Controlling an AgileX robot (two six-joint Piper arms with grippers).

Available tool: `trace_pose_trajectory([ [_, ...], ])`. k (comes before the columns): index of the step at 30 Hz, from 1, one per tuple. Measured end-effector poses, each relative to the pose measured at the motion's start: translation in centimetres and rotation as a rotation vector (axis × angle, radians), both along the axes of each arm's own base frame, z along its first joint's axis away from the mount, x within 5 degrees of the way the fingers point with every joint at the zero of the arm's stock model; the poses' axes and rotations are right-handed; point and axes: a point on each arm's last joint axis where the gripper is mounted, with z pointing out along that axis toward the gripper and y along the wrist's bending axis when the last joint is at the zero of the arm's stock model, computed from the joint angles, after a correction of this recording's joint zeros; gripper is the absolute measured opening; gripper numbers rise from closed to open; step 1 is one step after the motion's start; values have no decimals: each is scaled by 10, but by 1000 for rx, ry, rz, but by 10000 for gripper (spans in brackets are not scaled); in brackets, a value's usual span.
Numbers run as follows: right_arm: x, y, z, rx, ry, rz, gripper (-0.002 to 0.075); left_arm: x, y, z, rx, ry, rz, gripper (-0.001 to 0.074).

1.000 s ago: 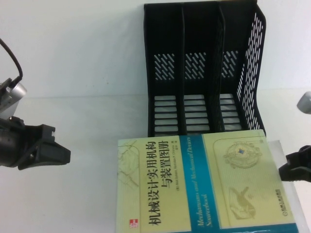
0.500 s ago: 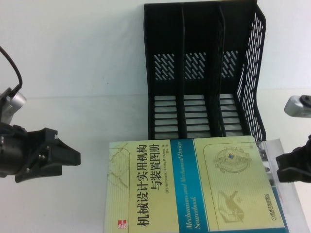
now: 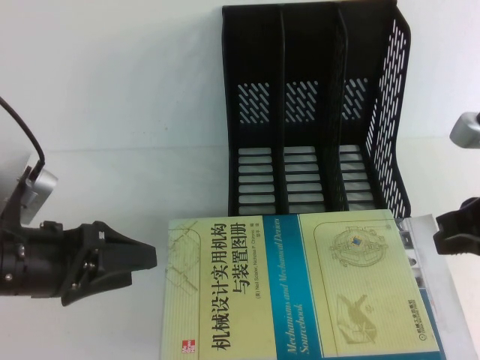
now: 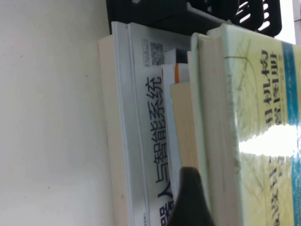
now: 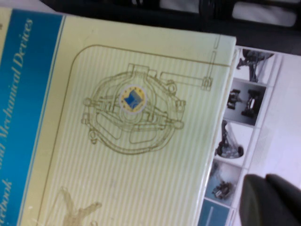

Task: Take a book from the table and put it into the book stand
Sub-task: Pick up the book with your left arm

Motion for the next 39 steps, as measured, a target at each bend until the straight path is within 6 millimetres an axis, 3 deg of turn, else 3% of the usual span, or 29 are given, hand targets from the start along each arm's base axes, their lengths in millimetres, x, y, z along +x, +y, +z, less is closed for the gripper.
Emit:
trace_pose_trajectory([
  [9,-3,0,0,-4,27,17,-3,8,-3,-20,-91,97,-6,568],
  [21,-8,0,-2,-17,65,63,-3,34,-10,-69,-280,236,-16,583],
  [31,-11,0,1,-18,55,74,-3,33,-36,-70,-302,231,-85,579],
  [34,-11,0,1,-19,56,76,-3,33,-37,-70,-304,229,-88,507],
  [38,-11,0,1,-19,57,77,-3,33,-39,-66,-328,230,-101,265],
  [39,-11,0,1,-19,57,77,-3,32,-39,-65,-331,229,-104,269],
])
